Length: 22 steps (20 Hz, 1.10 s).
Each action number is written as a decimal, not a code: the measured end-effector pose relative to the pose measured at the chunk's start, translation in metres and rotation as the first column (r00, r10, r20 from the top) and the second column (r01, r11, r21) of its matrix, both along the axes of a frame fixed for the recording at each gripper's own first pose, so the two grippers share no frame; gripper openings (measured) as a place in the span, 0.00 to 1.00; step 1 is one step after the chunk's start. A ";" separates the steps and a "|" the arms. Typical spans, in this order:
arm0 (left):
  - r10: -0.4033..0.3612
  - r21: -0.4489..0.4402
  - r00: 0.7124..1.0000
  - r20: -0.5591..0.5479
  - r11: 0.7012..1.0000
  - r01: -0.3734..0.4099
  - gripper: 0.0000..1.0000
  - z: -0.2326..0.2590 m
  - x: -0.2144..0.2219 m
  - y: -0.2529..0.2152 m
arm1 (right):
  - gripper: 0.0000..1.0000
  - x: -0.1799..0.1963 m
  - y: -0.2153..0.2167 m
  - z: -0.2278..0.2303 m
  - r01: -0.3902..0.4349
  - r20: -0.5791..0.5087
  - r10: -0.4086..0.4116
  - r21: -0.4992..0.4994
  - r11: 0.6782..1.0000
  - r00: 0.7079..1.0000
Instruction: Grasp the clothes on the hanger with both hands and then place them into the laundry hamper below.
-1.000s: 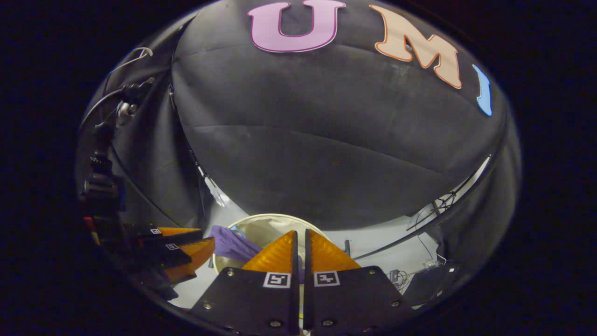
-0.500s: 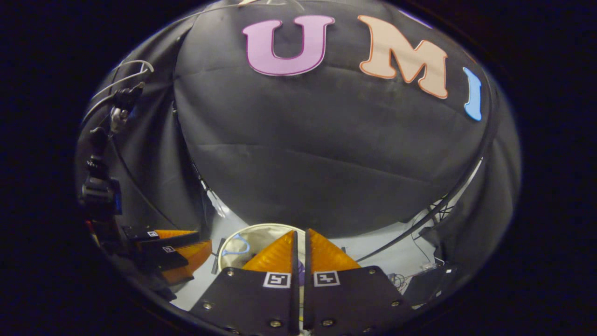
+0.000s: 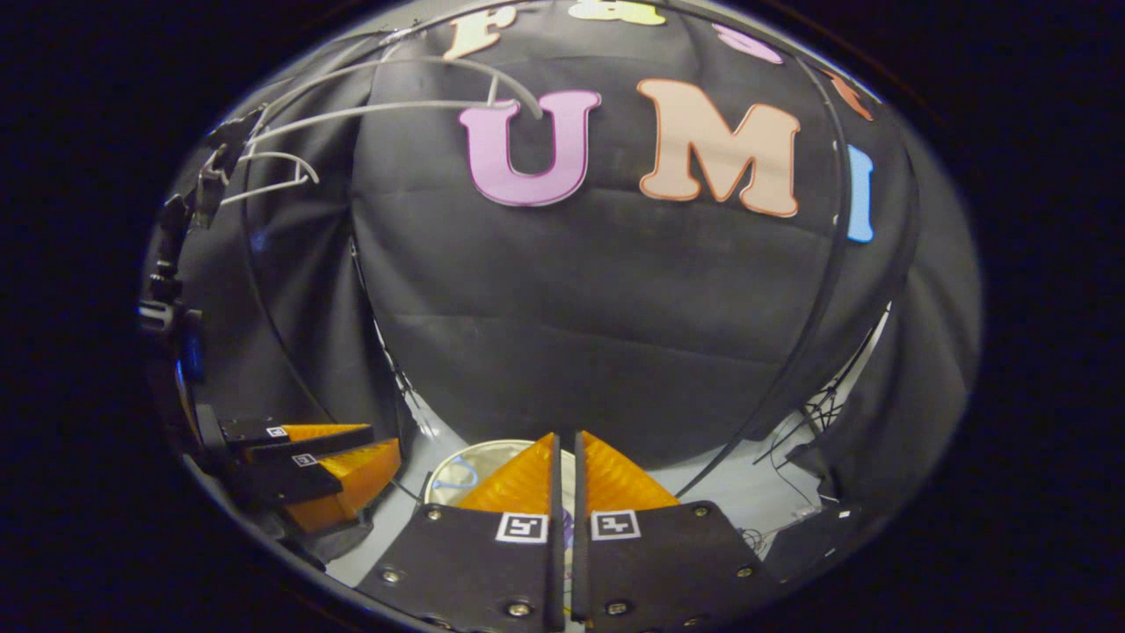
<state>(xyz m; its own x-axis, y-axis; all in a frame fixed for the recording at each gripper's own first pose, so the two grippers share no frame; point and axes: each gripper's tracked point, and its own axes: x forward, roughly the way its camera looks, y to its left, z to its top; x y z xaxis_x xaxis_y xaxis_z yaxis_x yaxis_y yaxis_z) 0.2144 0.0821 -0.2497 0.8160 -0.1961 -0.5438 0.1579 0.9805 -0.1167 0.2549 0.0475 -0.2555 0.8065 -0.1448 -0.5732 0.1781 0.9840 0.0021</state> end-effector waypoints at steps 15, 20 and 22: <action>0.080 -0.052 0.929 0.363 0.997 -0.065 0.40 0.204 -0.143 -0.047 | 0.04 -0.171 -0.024 0.206 -0.002 0.363 0.021 -0.051 0.999 0.932; 0.080 -0.048 0.873 0.481 0.997 -0.064 0.39 0.274 -0.177 -0.036 | 0.17 -0.210 -0.030 0.271 0.048 0.474 -0.018 -0.052 0.997 0.880; 0.067 -0.055 0.856 0.512 0.997 -0.045 0.56 0.290 -0.183 -0.034 | 0.34 -0.220 -0.029 0.284 0.068 0.495 -0.037 -0.045 0.997 0.868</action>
